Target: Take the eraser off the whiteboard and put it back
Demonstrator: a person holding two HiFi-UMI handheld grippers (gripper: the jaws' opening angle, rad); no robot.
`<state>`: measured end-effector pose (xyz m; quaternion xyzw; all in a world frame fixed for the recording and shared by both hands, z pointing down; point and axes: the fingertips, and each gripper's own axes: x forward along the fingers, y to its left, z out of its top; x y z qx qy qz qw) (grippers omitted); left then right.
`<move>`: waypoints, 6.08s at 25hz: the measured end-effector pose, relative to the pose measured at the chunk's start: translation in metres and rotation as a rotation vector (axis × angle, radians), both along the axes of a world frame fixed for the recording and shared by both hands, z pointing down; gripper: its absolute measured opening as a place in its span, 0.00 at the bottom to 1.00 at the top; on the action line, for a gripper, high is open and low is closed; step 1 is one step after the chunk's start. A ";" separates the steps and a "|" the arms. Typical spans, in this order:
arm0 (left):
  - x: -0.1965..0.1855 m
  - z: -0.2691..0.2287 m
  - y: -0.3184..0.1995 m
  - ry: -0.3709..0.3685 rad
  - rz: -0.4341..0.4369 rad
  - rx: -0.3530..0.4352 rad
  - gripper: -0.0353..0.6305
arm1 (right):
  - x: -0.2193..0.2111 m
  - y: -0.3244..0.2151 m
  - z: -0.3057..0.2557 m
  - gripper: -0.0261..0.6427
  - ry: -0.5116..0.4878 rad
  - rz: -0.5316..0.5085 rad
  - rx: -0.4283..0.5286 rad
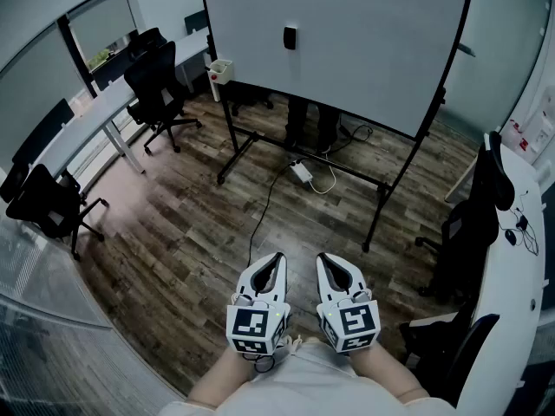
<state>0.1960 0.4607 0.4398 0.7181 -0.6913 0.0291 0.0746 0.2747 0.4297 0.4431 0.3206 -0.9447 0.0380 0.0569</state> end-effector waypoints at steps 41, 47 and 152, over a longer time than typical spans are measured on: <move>-0.159 0.039 -0.069 0.042 -0.071 -0.045 0.08 | -0.149 -0.078 0.047 0.08 0.013 -0.002 -0.107; -0.194 0.020 -0.175 0.032 -0.091 -0.019 0.08 | -0.182 -0.195 0.012 0.08 -0.028 -0.016 -0.028; -0.321 -0.073 -0.784 -0.102 0.244 0.177 0.43 | -0.276 -0.719 0.008 0.08 -0.029 0.558 -0.075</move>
